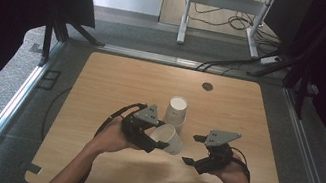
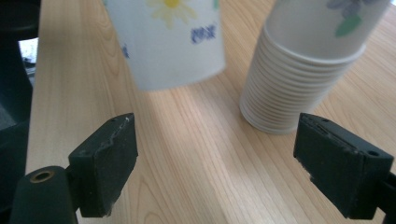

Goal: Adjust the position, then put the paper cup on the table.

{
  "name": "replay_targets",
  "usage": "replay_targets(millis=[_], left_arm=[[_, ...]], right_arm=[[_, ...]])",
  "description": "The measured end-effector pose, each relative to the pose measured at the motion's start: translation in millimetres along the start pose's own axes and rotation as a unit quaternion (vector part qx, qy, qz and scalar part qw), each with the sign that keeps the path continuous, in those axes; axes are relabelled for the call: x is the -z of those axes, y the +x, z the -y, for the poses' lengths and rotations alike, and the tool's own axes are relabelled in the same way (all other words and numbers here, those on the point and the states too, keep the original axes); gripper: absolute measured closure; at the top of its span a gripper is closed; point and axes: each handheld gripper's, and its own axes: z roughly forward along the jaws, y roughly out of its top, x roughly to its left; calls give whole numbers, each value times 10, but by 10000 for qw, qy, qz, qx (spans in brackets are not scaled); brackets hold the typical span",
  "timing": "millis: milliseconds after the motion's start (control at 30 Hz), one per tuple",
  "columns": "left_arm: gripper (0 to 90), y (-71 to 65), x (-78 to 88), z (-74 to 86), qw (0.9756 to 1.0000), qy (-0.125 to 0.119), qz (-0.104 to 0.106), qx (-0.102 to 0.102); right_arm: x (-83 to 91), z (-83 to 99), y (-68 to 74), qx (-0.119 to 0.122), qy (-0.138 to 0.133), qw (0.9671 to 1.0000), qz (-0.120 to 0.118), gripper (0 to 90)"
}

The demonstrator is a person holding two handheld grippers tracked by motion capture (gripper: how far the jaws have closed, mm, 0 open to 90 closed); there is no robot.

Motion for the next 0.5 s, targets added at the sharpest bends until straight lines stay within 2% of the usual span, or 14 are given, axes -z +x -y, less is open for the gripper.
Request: replay_targets(millis=[300, 500], left_arm=[[307, 54, 85, 25, 9997, 161, -169, 82], [306, 79, 121, 13, 9989, 357, -299, 41]], right_arm=[[54, 59, -40, -197, 23, 9993, 306, 128], [79, 74, -22, -213, 6, 9987, 468, 93]])
